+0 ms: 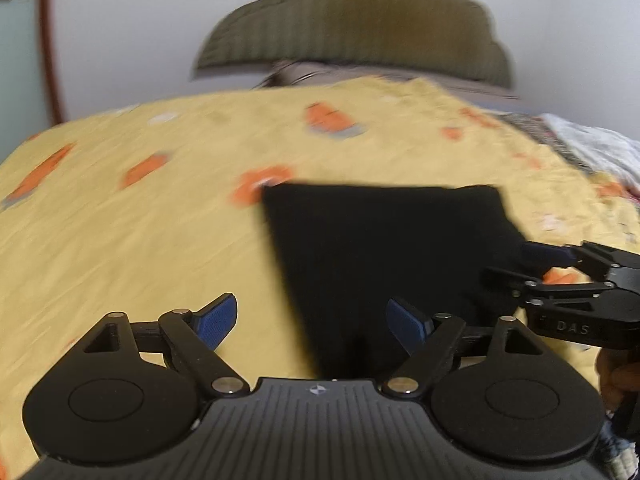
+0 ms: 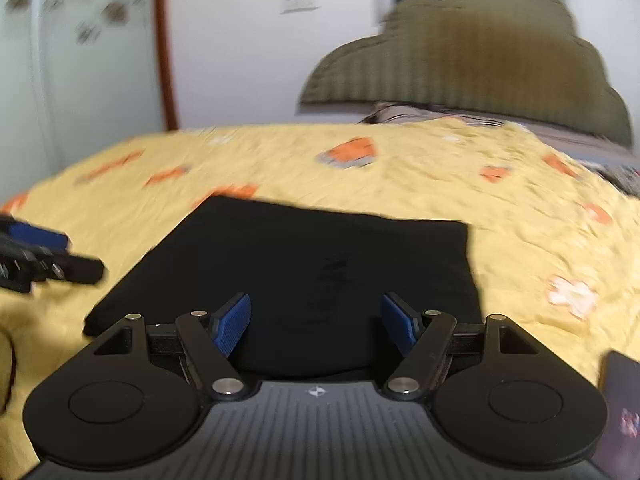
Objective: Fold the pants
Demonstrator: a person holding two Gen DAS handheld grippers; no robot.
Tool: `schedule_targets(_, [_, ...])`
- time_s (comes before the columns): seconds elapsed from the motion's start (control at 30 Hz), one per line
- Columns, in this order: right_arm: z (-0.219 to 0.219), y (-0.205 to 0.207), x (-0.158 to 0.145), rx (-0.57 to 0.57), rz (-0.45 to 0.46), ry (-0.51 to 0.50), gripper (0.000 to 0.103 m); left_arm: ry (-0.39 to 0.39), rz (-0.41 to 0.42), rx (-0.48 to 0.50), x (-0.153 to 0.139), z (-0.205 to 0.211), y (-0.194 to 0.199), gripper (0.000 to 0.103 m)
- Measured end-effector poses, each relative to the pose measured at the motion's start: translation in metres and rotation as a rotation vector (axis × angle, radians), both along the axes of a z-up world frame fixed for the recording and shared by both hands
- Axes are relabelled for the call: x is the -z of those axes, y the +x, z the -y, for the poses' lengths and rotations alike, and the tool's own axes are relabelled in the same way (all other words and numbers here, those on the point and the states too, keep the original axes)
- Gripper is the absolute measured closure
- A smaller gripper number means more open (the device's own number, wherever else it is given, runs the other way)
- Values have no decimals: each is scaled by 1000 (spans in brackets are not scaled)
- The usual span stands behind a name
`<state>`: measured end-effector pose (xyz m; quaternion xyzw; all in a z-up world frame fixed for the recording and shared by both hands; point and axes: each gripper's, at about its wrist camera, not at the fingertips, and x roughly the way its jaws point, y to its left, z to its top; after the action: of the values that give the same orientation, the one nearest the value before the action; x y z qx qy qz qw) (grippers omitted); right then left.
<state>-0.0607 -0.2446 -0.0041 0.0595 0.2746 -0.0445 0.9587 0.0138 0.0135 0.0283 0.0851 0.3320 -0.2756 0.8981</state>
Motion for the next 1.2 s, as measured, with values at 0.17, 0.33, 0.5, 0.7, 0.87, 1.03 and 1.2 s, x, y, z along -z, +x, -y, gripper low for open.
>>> schedule_targets(0.17, [33,-5,2,65,-24,23,33,46,19,63,28,51,3,18])
schedule_targets(0.33, [30,-11,11,23,-135,-97,33,100,-58,73,49,45,1,19])
schedule_targets(0.5, [42,-8,-8,31,-29,-8,33,20,-44,36,25,41,7,19])
schedule_targets(0.7, [54,24,-8,69,-45,26,33,39,-41,67,18,63,13,19])
schedule_targets(0.87, [88,72,-10,44,-29,227,33,55,0,30,16,84,42,17])
schedule_targets(1.03, [104,115,17,140,-176,147,30,59,-121,-22,32,88,68,20])
schedule_targets(1.2, [86,78,-3,114,-75,118,30,49,-97,-73,32,79,64,18])
